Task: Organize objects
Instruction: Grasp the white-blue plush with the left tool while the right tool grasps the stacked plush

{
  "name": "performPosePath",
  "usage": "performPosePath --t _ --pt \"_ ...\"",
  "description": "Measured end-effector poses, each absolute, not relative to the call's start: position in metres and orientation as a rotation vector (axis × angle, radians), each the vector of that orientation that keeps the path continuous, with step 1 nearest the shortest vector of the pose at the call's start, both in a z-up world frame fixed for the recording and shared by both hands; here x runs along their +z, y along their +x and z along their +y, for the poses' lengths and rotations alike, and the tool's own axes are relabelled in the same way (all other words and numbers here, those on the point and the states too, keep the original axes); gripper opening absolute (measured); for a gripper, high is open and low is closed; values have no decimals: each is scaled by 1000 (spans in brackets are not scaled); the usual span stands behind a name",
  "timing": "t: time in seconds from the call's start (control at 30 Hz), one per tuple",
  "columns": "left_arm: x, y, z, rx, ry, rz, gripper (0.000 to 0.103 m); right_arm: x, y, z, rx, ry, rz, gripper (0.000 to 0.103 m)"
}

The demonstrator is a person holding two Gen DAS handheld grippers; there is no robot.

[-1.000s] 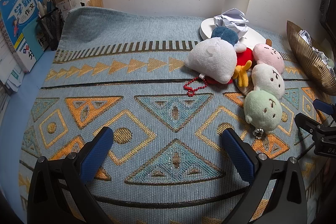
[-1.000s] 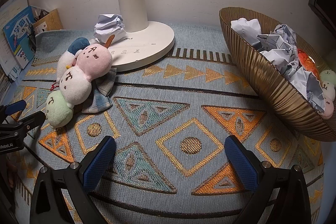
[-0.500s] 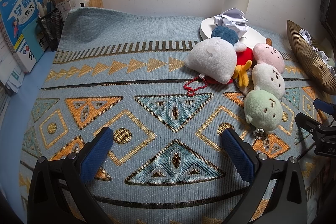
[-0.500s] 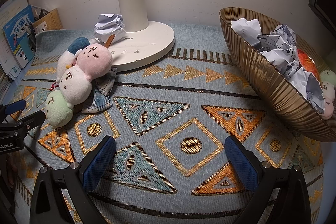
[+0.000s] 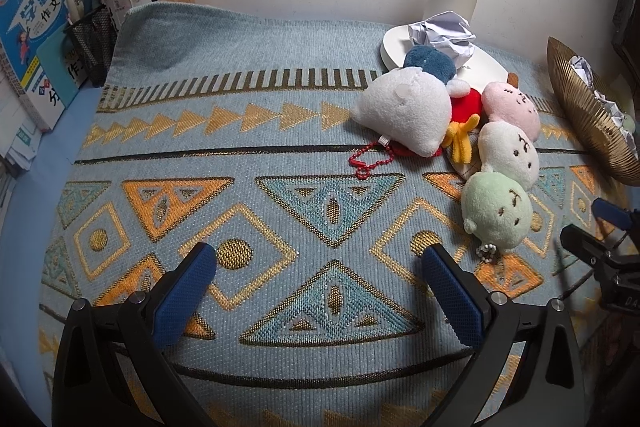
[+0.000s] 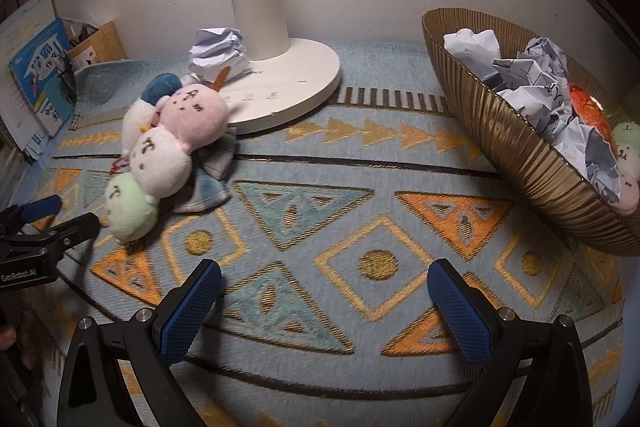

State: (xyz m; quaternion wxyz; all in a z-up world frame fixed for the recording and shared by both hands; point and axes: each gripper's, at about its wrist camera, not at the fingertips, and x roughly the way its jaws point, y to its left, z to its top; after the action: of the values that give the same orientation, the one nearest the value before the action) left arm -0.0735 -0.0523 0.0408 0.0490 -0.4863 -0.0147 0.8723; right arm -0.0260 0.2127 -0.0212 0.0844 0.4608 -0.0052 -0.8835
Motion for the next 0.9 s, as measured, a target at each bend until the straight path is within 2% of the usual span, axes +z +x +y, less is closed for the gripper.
performPosePath --t 0.1,0.2,0.3,0.4,0.5,0.57,0.6,0.63,0.83,0.9 --pt "58 -69 -70 2626 -1367 -208 103 -9 -13 197 -2579 1245 -75 103" --pt "71 -78 -90 2613 -1306 -408 103 -1 -12 161 -2540 1159 -25 103" --pt "68 -106 -97 2577 -1347 -489 103 -7 -16 120 -2506 1146 69 103" --pt "61 -136 -91 2547 -1318 -452 102 -13 -27 101 -2608 1139 187 103" --pt "51 -160 -66 2521 -1291 -362 102 -18 -44 109 -2566 1157 28 100" --pt "47 -172 -56 2511 -1290 -305 103 -23 -54 114 -2538 1211 -46 74" --pt "44 -176 -51 2511 -1310 -268 103 -21 -54 116 -2567 1207 -25 66" --pt "40 -182 -48 2512 -1320 -240 103 -21 -53 116 -2570 1200 9 63" --pt "36 -184 -28 2487 -1257 -79 103 -19 -46 138 -2520 1204 -90 61" --pt "35 -179 -15 2502 -1267 34 96 -15 -37 149 -2515 1205 -118 61"
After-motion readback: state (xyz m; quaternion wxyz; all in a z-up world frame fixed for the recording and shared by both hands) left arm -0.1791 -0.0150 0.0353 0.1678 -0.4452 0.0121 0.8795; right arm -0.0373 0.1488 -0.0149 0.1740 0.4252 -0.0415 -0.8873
